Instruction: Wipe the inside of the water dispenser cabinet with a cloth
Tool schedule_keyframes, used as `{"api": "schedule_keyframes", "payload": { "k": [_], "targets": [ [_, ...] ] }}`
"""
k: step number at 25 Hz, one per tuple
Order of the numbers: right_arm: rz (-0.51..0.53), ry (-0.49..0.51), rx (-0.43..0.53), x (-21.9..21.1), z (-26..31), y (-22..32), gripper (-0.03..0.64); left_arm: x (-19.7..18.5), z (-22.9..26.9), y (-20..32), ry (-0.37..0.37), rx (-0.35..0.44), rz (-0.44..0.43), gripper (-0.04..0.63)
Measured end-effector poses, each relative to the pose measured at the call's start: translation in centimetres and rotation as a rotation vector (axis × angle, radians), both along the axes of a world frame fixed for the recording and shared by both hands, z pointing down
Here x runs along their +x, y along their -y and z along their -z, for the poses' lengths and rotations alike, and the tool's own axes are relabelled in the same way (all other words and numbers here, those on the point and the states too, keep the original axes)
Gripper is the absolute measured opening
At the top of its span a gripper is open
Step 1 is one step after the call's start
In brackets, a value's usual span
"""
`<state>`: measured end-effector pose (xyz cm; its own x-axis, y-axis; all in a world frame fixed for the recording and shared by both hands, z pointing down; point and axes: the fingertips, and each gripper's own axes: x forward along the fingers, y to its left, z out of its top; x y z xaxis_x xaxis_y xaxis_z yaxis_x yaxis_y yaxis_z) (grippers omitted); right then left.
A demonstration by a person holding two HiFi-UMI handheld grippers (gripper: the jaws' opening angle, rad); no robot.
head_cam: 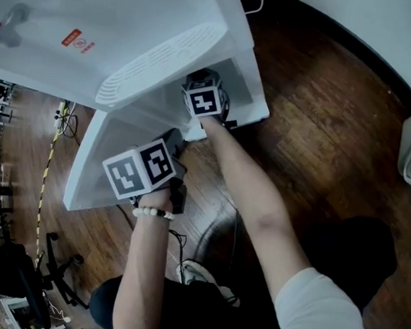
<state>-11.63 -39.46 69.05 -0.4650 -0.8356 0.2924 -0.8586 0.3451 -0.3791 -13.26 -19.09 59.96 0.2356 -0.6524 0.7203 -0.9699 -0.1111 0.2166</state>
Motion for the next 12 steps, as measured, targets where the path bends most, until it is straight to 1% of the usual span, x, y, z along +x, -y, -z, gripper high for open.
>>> {"api": "schedule_keyframes", "payload": {
  "k": [4,8,12],
  "targets": [
    [-0.012,-0.002,0.049,0.7,3.2,0.5,0.049,0.4,0.8,-0.1,-0.001,0.014,-0.009,-0.003],
    [-0.029,0.027,0.134,1.8,7.6,0.4,0.052,0.3,1.2,-0.3,-0.009,0.02,-0.003,-0.003],
    [-0.039,0.05,0.169,2.3,9.8,0.4,0.054,0.5,1.6,-0.5,-0.007,0.026,-0.006,-0.003]
  ]
}}
